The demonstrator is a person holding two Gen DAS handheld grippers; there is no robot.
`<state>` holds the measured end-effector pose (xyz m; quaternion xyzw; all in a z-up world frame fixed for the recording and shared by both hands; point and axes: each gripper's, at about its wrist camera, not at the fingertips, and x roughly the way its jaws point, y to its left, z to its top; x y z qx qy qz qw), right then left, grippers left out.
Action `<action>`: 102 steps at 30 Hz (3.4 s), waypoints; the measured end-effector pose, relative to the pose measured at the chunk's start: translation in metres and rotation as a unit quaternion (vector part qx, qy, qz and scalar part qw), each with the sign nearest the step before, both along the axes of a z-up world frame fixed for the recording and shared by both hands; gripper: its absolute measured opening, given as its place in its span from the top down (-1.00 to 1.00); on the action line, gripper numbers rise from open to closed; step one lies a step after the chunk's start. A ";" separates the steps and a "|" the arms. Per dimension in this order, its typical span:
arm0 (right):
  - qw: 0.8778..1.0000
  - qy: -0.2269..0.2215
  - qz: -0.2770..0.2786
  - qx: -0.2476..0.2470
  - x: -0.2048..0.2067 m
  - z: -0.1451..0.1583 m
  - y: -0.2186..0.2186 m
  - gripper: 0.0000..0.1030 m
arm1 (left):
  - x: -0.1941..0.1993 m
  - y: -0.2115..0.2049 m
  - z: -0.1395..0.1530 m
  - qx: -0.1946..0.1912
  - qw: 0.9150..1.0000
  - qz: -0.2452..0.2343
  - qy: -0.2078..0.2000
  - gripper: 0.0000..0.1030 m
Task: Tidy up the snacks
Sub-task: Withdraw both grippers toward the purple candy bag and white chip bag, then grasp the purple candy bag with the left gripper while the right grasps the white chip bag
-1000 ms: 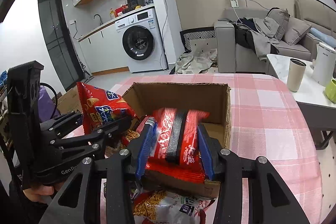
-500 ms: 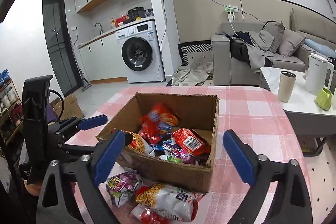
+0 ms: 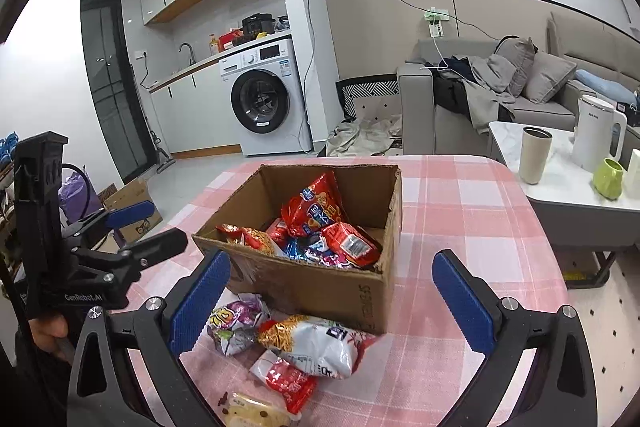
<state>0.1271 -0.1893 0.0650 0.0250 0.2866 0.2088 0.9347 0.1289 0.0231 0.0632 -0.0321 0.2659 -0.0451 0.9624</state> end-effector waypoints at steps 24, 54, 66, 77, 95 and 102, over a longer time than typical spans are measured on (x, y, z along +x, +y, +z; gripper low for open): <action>0.998 0.056 -0.009 -0.007 -0.007 -0.024 -0.012 -0.99 | -0.015 0.000 -0.034 0.011 0.997 -0.015 0.068 -0.98; 0.990 0.129 0.024 -0.043 0.010 -0.088 0.037 -0.99 | 0.011 -0.009 -0.077 -0.024 0.992 -0.022 0.124 -0.98; 0.989 0.143 0.008 -0.031 0.020 -0.099 0.042 -0.99 | 0.018 -0.004 -0.086 -0.035 0.989 -0.019 0.139 -0.98; 0.989 0.143 -0.002 -0.027 0.025 -0.104 0.044 -0.99 | 0.020 -0.005 -0.092 -0.047 0.988 -0.025 0.146 -0.98; 0.989 0.145 -0.001 0.001 0.027 -0.107 0.039 -0.87 | 0.021 -0.011 -0.099 -0.066 0.984 -0.040 0.158 -0.98; 0.991 0.131 0.011 0.005 0.023 -0.102 0.039 -0.51 | 0.022 -0.010 -0.100 -0.068 0.984 -0.041 0.159 -0.98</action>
